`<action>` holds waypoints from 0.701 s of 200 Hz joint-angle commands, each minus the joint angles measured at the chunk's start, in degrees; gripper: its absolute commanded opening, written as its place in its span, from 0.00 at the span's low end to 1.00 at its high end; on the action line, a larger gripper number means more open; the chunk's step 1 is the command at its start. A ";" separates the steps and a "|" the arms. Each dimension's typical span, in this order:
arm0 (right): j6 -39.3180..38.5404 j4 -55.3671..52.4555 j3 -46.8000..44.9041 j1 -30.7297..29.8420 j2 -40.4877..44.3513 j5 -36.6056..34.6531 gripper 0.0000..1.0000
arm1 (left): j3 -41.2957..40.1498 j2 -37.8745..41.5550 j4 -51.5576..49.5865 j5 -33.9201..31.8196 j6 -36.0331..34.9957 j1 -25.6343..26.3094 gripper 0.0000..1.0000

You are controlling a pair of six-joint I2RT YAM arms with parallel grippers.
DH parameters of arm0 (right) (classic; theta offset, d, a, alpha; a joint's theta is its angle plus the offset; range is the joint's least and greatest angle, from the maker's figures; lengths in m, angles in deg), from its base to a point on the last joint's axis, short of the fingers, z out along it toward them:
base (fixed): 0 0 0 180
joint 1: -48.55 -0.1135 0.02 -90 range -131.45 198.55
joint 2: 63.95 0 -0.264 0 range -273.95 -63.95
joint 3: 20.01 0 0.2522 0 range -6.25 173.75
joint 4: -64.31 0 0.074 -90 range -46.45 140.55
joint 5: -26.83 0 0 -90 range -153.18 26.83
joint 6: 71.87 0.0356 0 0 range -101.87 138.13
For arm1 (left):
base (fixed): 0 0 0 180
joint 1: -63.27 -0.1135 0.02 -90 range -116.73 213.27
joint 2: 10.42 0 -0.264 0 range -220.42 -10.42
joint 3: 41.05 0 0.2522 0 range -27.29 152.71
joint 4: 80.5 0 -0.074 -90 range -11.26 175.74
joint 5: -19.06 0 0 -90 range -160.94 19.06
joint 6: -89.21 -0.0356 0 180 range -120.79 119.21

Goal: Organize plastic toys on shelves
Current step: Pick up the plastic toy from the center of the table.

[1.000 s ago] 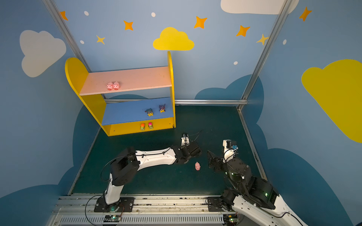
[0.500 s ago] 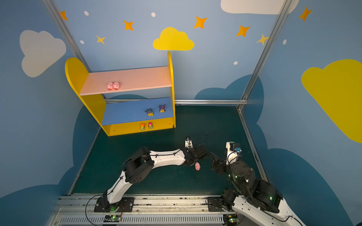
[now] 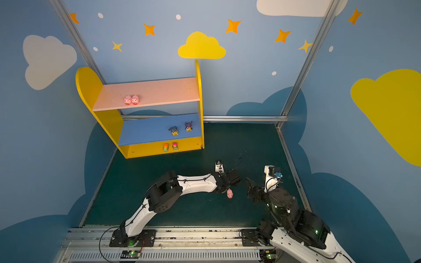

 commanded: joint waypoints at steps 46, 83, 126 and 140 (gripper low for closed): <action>0.31 -1.28 1.54 -0.27 0.48 -0.91 0.84 | 1.37 -2.30 -0.78 2.35 -1.51 -2.31 0.46; 0.50 -1.46 1.48 -0.32 0.59 -1.17 0.84 | 2.83 -3.67 -2.24 4.07 -2.04 -3.09 0.34; 0.58 -1.10 1.26 -0.30 0.14 -1.06 0.84 | 1.72 -3.41 -2.30 5.09 -2.08 -3.21 0.29; 0.58 -0.89 1.18 -0.30 -0.13 -0.95 0.84 | 0.94 -2.89 -2.30 5.47 -2.24 -3.32 0.28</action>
